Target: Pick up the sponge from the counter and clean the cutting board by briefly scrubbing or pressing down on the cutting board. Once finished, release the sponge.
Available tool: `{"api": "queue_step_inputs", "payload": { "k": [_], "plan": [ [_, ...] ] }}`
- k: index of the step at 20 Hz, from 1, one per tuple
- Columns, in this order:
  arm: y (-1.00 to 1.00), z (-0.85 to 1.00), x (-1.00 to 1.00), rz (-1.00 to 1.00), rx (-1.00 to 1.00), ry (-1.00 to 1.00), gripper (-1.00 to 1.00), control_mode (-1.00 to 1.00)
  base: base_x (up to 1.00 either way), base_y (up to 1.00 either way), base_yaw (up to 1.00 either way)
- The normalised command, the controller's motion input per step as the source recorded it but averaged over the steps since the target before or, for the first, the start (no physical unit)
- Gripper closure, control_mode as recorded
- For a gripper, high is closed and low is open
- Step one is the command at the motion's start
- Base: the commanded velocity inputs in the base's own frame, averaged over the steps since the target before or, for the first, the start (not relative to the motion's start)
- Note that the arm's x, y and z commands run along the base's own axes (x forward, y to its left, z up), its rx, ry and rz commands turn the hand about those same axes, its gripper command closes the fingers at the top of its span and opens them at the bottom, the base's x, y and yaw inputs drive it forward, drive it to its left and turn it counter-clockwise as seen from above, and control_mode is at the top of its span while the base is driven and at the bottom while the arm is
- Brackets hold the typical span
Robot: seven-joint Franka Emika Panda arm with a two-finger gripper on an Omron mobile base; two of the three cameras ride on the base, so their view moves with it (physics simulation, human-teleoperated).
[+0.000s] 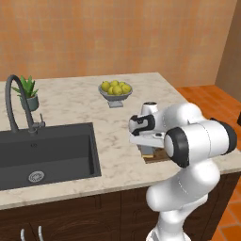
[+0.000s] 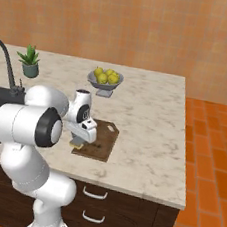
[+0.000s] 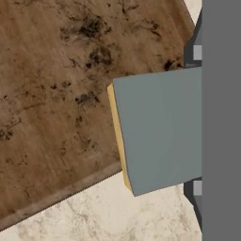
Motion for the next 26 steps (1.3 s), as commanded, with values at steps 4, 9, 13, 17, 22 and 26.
{"api": "queue_step_inputs", "payload": {
  "k": [4, 9, 13, 17, 22, 26],
  "plan": [
    [0.00, -0.06, -0.11, 0.00, 0.00, -0.01, 1.00, -1.00, 0.00, 0.00, 0.00],
    [0.00, -0.12, 0.00, 0.00, 0.00, -0.07, 1.00, -1.00, 0.00, 0.00, 0.00],
    [0.00, -0.25, 0.14, 0.00, 0.00, -0.08, 1.00, -1.00, 0.00, 0.00, 0.00],
    [0.00, -0.27, 0.09, 0.00, 0.00, -0.07, 1.00, -1.00, 0.00, 0.00, 0.00],
    [-0.02, -0.05, 0.07, 0.00, 0.00, -0.09, 1.00, -1.00, 0.00, 0.00, 0.00],
    [0.00, 0.00, 0.16, 0.00, 0.00, -0.09, 1.00, -1.00, 0.00, 0.00, 0.00]
  ]
}}
